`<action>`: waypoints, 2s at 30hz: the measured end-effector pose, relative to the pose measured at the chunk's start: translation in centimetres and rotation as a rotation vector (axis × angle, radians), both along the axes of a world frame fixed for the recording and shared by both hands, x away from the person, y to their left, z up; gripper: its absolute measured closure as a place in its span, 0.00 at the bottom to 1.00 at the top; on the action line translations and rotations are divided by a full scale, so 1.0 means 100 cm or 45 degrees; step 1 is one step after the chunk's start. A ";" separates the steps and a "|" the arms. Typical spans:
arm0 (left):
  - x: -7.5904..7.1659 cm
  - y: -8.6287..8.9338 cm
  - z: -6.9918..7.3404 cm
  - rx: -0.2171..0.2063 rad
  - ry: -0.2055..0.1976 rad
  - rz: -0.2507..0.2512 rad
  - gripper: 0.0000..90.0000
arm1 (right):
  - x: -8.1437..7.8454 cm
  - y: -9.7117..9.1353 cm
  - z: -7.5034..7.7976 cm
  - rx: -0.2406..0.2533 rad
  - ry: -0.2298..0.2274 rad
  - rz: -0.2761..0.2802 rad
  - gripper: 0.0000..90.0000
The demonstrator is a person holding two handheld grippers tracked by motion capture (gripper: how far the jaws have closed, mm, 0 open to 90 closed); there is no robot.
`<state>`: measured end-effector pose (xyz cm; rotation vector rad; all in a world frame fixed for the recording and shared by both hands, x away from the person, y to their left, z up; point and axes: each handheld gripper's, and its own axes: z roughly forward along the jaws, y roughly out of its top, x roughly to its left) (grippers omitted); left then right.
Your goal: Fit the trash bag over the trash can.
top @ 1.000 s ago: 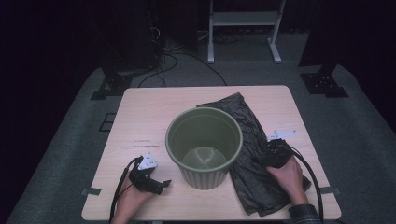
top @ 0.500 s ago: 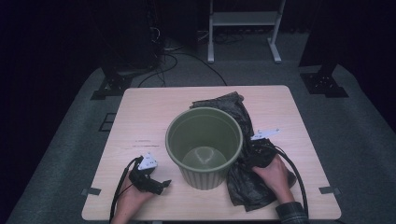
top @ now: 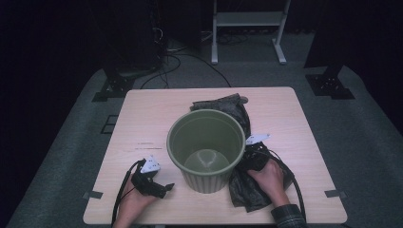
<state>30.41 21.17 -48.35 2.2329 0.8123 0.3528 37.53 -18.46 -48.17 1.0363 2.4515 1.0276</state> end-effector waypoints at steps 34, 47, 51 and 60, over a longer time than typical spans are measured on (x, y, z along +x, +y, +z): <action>0.000 0.000 0.000 0.000 0.000 -0.001 0.00 | -0.042 -0.032 0.037 0.204 0.070 0.228 0.99; 0.000 0.000 0.000 0.003 0.000 -0.003 0.00 | -0.075 -0.044 0.092 0.365 0.014 0.410 0.99; 0.000 0.000 0.000 0.003 0.000 -0.003 0.00 | -0.085 -0.046 0.113 0.403 -0.021 0.479 0.99; 0.000 0.000 0.000 0.003 0.000 -0.003 0.00 | -0.100 -0.052 0.156 0.504 -0.114 0.594 0.99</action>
